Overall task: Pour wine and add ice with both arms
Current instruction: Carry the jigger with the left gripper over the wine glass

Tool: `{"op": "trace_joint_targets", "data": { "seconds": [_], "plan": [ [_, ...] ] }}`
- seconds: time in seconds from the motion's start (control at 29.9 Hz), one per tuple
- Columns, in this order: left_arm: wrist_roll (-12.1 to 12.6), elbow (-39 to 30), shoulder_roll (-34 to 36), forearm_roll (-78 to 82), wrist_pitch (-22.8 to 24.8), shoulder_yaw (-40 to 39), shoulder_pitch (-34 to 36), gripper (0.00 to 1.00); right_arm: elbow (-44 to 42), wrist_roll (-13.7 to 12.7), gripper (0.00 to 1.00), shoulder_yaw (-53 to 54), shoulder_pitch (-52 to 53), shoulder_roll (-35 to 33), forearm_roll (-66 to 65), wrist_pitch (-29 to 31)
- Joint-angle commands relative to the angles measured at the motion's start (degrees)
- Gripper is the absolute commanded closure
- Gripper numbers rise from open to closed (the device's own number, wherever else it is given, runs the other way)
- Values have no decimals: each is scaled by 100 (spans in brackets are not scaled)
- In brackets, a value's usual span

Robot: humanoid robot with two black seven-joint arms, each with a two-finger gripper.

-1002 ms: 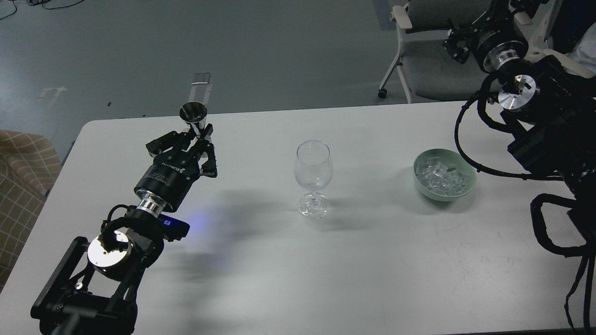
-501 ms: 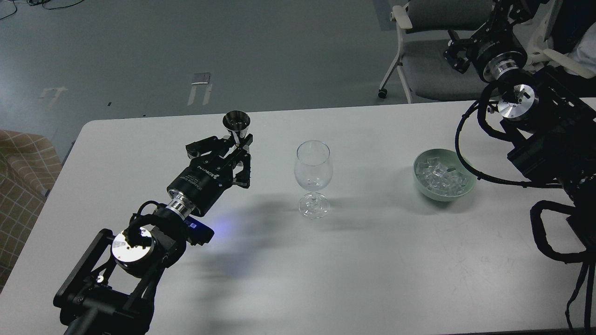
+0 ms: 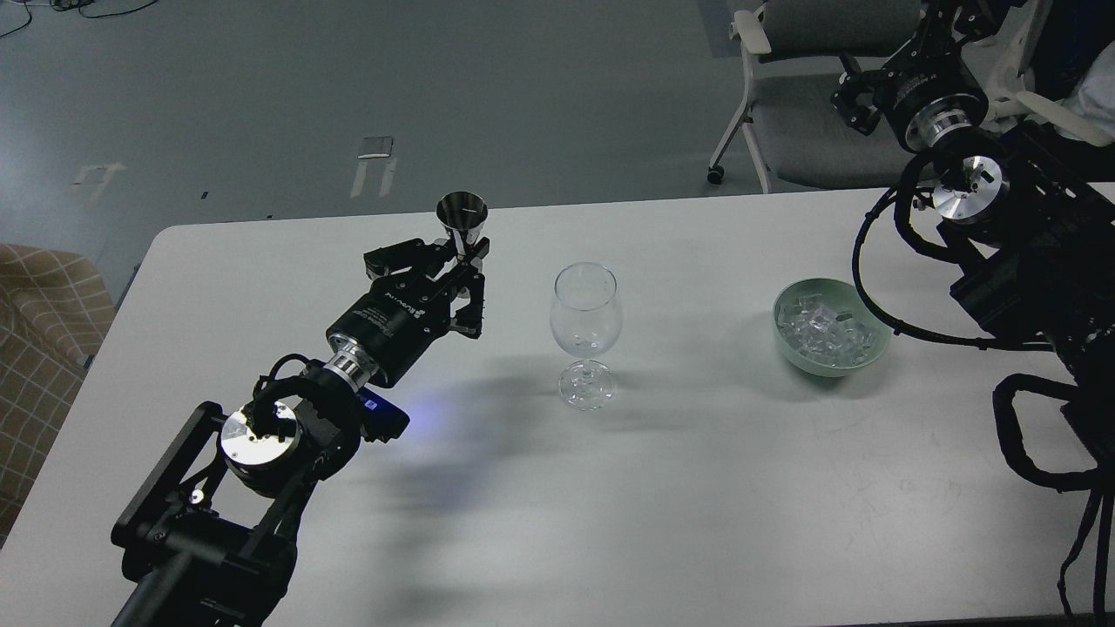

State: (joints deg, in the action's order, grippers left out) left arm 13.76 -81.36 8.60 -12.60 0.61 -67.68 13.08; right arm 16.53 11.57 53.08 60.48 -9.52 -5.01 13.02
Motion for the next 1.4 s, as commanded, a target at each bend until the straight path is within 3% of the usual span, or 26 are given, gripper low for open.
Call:
{"op": "trace_joint_targets", "data": {
  "seconds": [0.0, 0.4, 1.37],
  "plan": [
    [109, -20, 28, 257, -70, 97, 45, 100, 0, 3, 0, 0, 16, -6, 0, -1],
    [188, -73, -77, 328, -307, 150, 396, 100, 0, -6, 0, -9, 16, -15, 0, -1],
    [329, -240, 37, 1119, -325, 414, 458, 100, -9, -6, 0, 0, 34, -15, 0, 8]
  ]
}}
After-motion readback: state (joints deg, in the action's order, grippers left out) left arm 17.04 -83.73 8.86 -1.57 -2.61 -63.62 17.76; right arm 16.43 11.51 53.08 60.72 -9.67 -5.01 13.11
